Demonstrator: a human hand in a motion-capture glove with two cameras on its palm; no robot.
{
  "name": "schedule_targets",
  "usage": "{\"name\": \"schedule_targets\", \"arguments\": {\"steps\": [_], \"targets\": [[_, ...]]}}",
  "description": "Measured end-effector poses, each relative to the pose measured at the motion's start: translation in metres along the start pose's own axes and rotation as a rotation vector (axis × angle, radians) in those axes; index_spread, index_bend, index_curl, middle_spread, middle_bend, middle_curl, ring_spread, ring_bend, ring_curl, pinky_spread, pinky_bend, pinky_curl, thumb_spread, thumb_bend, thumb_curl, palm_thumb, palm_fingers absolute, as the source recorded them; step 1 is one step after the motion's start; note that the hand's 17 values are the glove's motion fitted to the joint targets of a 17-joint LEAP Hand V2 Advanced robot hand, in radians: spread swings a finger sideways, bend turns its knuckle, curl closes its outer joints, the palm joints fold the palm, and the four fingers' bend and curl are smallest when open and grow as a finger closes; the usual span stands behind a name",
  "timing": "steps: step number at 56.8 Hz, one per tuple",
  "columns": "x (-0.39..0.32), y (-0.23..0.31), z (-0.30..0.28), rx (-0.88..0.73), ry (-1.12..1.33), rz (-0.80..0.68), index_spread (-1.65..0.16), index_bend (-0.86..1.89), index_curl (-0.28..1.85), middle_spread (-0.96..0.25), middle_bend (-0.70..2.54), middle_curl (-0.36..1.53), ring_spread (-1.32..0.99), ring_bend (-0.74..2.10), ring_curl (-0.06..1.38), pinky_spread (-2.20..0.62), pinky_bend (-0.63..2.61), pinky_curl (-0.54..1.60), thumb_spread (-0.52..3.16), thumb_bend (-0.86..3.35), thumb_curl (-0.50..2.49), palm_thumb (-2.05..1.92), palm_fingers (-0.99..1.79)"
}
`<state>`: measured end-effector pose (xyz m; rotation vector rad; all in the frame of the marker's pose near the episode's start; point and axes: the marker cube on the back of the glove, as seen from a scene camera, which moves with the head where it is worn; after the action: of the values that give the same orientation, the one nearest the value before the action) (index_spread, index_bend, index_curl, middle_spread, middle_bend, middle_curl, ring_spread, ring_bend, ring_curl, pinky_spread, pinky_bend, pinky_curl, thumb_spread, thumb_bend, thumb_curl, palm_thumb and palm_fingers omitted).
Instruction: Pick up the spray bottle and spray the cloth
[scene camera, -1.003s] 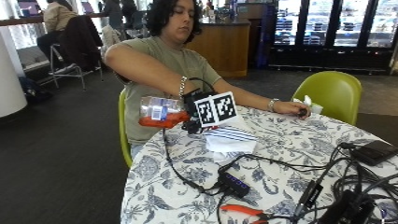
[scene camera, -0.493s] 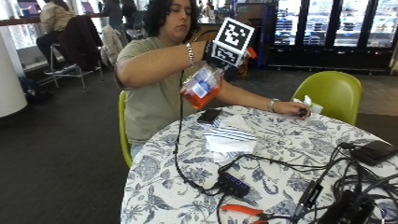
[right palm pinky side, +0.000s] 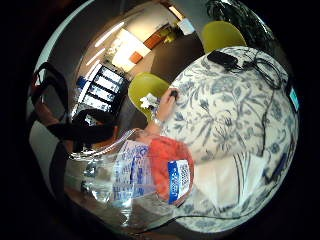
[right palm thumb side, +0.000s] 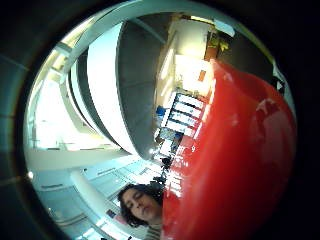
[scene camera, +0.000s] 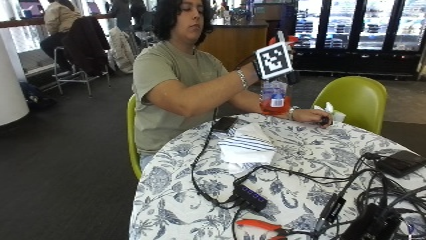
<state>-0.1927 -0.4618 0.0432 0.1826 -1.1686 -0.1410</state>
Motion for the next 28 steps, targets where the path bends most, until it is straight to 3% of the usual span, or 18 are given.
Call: {"name": "schedule_targets", "arguments": {"steps": [12,16,28], "targets": [[0.076,0.014,0.039,-0.161,0.049,-0.014,-0.26,0.25,0.64,-0.17,0.57,0.57,-0.17,0.66,0.48,-0.24,0.50,0.44,0.54,-0.03,0.86,0.99,1.35],[0.099,-0.005,0.048,-0.032,0.068,-0.015,-0.26,0.25,0.64,-0.17,0.57,0.57,-0.17,0.67,0.49,-0.24,0.49,0.43,0.53,-0.02,0.86,0.99,1.35],[0.120,-0.026,0.058,0.053,0.074,-0.030,-0.26,0.27,0.64,-0.17,0.57,0.57,-0.17,0.67,0.48,-0.25,0.50,0.43,0.50,-0.03,0.87,0.98,1.35]]}}
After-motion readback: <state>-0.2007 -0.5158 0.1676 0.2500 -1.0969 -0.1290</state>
